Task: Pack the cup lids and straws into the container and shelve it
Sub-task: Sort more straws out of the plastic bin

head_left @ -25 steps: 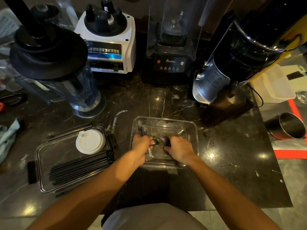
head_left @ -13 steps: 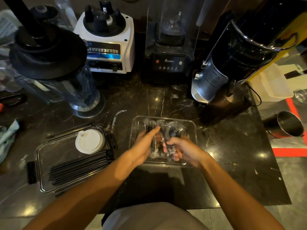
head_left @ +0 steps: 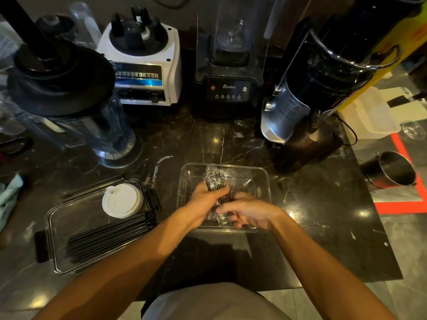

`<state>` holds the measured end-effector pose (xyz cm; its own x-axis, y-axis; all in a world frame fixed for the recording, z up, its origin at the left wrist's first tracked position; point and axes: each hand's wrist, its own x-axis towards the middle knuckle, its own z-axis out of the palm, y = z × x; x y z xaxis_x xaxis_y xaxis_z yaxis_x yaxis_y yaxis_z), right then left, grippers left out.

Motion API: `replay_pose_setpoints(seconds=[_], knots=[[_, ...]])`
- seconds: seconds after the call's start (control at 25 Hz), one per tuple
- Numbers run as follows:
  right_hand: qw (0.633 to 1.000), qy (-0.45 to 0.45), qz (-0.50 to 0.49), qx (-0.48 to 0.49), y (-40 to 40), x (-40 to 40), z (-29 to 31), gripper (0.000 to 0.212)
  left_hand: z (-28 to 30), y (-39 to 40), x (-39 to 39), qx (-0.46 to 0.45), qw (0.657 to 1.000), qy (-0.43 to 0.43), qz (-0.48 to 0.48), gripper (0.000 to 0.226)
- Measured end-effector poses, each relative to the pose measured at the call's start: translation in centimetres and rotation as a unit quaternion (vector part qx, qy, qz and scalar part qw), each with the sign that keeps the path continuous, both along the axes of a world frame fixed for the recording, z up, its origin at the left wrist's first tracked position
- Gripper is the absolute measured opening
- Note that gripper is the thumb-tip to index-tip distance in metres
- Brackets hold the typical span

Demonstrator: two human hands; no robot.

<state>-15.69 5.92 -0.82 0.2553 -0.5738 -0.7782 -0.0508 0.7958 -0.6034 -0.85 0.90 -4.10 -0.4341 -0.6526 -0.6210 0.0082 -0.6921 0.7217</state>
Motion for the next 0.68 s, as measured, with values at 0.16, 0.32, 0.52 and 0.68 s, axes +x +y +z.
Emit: replay_pose_setpoints(seconds=[0.16, 0.32, 0.52, 0.68], knots=[[0.992, -0.053, -0.109, -0.019, 0.8, -1.2, -1.5, 0.018, 0.6, -0.4, 0.4, -0.008, 1.0, 0.006, 0.029, 0.011], [0.992, 0.062, -0.09, -0.067, 1.2, -0.8, -1.3, 0.015, -0.4, -0.4, 0.5, 0.004, 1.0, 0.028, -0.004, 0.027], [0.98, 0.131, -0.121, -0.092, 1.0, -0.1, -1.7, 0.014, -0.7, -0.4, 0.6, 0.047, 0.996, 0.072, -0.021, 0.075], [0.98, 0.144, -0.099, -0.093, 1.0, 0.0, -2.1, 0.02, -1.1, -0.2, 0.5, 0.032, 0.997, 0.062, -0.018, 0.07]])
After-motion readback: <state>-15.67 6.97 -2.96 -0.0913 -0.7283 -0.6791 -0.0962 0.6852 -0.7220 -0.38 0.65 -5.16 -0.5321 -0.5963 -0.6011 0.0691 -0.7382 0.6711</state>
